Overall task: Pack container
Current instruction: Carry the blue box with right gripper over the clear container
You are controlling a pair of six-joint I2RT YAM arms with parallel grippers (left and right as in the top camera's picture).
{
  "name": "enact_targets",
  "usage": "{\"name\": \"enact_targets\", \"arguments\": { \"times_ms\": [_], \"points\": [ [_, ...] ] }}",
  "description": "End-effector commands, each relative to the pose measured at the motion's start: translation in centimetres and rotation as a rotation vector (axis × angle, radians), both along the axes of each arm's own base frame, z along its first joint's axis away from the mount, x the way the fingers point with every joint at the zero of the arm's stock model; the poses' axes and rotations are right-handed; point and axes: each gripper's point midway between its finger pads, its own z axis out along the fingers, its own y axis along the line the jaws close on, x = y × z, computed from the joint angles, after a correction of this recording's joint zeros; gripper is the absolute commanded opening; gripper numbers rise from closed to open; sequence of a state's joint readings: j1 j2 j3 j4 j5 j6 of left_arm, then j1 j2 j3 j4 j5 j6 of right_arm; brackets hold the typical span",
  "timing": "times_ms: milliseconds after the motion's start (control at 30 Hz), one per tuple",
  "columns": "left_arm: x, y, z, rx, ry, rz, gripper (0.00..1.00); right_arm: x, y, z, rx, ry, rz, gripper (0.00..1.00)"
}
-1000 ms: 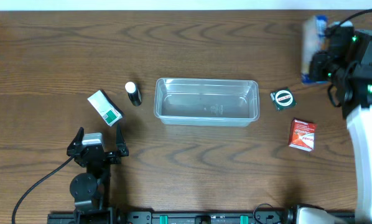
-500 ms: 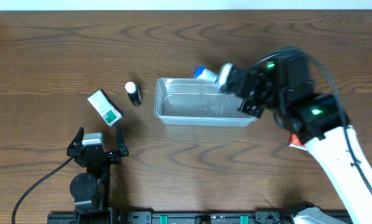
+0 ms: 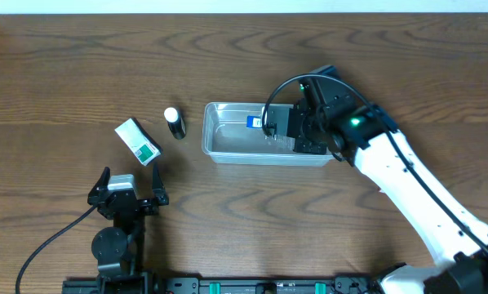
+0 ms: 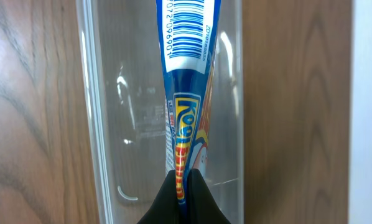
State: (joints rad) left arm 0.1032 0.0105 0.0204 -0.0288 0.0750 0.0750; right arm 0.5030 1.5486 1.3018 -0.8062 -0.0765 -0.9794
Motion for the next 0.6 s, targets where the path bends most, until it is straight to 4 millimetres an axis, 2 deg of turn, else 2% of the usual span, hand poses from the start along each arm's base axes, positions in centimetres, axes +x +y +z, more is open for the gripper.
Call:
{"name": "enact_targets", "arguments": {
  "times_ms": [0,300,567],
  "points": [
    [-0.1,-0.1,-1.5,-0.015,0.044,-0.005,0.98,0.7,-0.4,-0.5,-0.021,0.000,-0.015,0.01],
    [-0.1,-0.1,-1.5,-0.015,0.044,-0.005,0.98,1.2,-0.9,-2.4,0.025,0.079,-0.009,0.01],
    [-0.1,-0.1,-1.5,-0.015,0.044,-0.005,0.98,2.5,-1.5,-4.3,0.019,0.100,-0.010,0.01]
  ]
}}
